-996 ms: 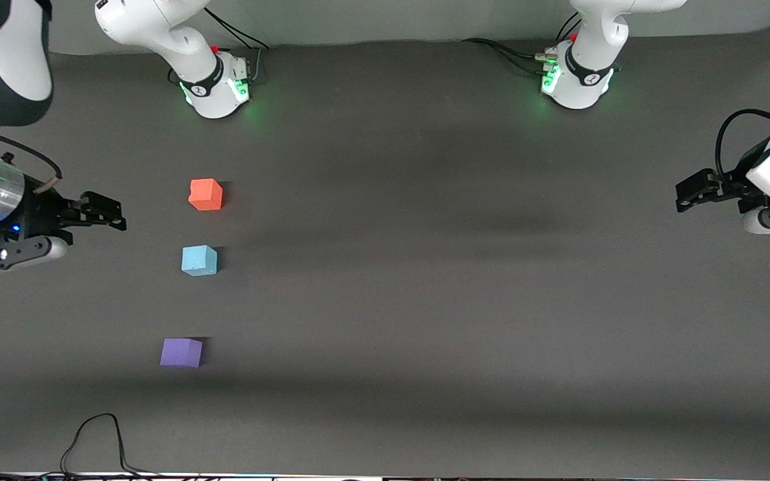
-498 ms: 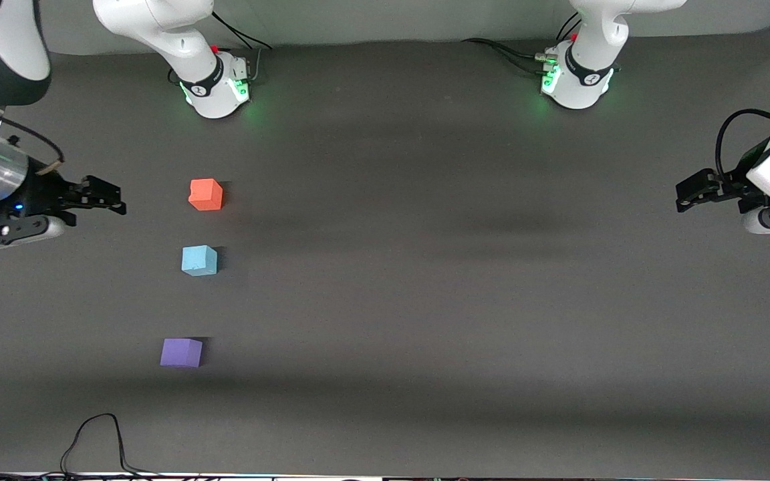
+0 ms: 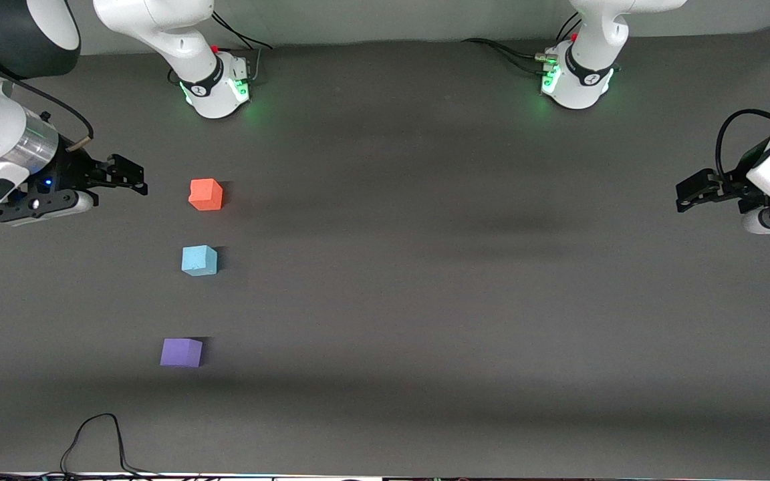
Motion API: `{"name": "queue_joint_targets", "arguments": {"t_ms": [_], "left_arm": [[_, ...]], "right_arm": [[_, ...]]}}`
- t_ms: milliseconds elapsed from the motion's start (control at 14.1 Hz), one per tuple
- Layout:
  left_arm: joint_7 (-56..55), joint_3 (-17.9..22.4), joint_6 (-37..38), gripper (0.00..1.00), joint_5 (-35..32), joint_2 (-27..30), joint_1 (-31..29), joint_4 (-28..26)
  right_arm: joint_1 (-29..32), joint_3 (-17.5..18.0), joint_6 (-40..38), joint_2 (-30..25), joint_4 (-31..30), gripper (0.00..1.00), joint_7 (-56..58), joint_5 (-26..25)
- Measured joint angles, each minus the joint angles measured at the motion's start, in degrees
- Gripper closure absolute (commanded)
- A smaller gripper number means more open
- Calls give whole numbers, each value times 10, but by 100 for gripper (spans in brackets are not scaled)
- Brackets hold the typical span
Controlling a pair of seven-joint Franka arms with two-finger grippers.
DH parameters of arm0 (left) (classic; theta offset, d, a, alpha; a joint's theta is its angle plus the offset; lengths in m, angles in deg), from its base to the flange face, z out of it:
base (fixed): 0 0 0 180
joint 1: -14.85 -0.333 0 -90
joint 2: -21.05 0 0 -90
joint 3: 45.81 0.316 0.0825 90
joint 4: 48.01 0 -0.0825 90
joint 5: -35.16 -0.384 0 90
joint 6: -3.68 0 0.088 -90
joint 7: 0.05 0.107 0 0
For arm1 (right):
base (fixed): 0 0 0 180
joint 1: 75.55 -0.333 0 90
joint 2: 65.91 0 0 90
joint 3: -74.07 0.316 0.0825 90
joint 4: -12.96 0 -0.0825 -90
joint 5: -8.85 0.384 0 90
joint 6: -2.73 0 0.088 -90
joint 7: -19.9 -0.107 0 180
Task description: Place blue block between orange and purple blocks
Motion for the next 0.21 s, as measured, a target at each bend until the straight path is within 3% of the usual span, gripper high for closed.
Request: {"name": "queue_joint_targets", "arguments": {"t_ms": [213], "left_arm": [[0,0,0,0,0,0,0,0]], "right_arm": [[0,-1,-21,-2,10,0,0,0]]}}
